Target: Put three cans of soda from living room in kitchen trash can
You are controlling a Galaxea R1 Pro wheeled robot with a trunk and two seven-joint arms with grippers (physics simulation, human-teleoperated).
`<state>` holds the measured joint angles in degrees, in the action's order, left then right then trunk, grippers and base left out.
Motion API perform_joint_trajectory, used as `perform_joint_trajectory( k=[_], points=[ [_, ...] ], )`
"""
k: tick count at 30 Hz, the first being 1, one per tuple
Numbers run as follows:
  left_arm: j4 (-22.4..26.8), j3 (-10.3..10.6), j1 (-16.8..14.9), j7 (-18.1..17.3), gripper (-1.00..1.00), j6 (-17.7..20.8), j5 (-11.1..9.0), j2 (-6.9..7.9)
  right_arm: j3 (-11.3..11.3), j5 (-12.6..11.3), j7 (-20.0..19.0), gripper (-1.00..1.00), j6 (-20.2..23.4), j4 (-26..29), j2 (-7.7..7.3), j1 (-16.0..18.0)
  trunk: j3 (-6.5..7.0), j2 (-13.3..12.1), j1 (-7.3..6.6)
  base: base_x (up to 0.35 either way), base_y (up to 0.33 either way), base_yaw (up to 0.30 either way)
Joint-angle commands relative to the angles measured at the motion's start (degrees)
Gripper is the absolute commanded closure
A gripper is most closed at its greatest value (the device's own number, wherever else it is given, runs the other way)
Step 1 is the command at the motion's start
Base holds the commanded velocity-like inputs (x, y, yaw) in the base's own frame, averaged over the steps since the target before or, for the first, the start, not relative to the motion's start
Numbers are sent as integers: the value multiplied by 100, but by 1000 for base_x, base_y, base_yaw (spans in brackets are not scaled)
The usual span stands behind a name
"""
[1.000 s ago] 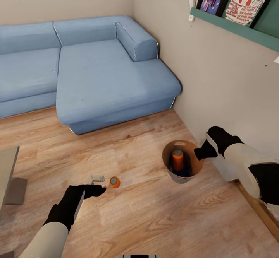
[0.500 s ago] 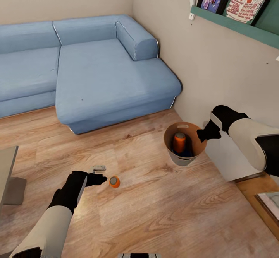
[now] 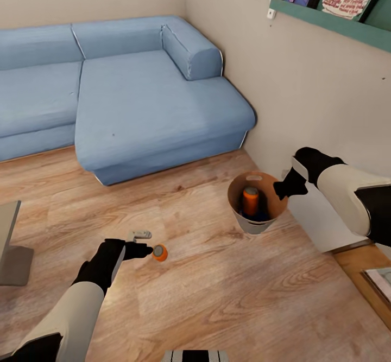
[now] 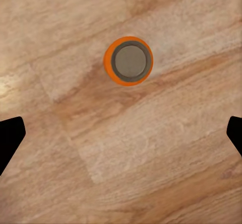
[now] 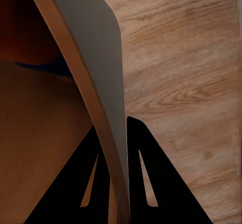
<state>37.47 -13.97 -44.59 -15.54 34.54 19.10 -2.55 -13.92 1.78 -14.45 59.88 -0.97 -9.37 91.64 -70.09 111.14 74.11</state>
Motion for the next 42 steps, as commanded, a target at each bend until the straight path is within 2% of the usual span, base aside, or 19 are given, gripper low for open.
perform_joint_trajectory(
  k=[1, 6, 13, 22, 24, 27, 31, 33, 36, 42],
  points=[
    [-10, 0, 1, 2, -100, -6, -1, 0, 114, -143, -31, 100, 12, -11, 28, 6, -18, 42, 22, 0, 0, 0],
    [-41, 0, -5, -1, -100, -26, 4, 0, 102, -143, -26, 100, 12, -106, 154, 71, -114, 243, 131, 0, 0, 0],
    [-41, 0, -6, 6, -100, -26, -8, 0, 92, -135, -25, 100, 12, -130, 126, 134, -290, 523, 285, 0, 0, 0],
    [-39, 0, 1, 7, -100, -26, -14, 0, 78, -132, -22, 100, 12, -140, 183, 248, -532, 884, 483, 0, 0, 0],
    [-32, 0, 1, 7, -100, -26, -17, 0, -17, -131, -22, 100, 12, -153, 190, 383, -567, 924, 505, 0, 0, 0],
    [22, 0, 3, 7, -100, -30, -20, 5, -356, -126, -26, 100, 12, -164, 202, 628, -594, 924, 505, 0, 0, 0],
    [33, 0, 3, 7, -100, -34, -21, 4, -478, -126, -30, 100, 12, -172, 199, 856, -630, 924, 505, 1, 0, 0],
    [38, 0, 3, 7, -100, -34, -21, 2, -644, -125, -31, 100, 12, -174, 200, 992, -648, 924, 505, 59, 0, 0],
    [38, 0, 3, 7, -100, -33, -26, 1, -779, -125, -31, 100, 12, -176, 204, 1096, -675, 924, 505, 163, 0, 0],
    [32, -4, 3, 8, -100, -3, -36, 0, -873, -125, -31, 100, 12, -183, 207, 1240, -728, 924, 505, 285, 0, 0]
  ],
)
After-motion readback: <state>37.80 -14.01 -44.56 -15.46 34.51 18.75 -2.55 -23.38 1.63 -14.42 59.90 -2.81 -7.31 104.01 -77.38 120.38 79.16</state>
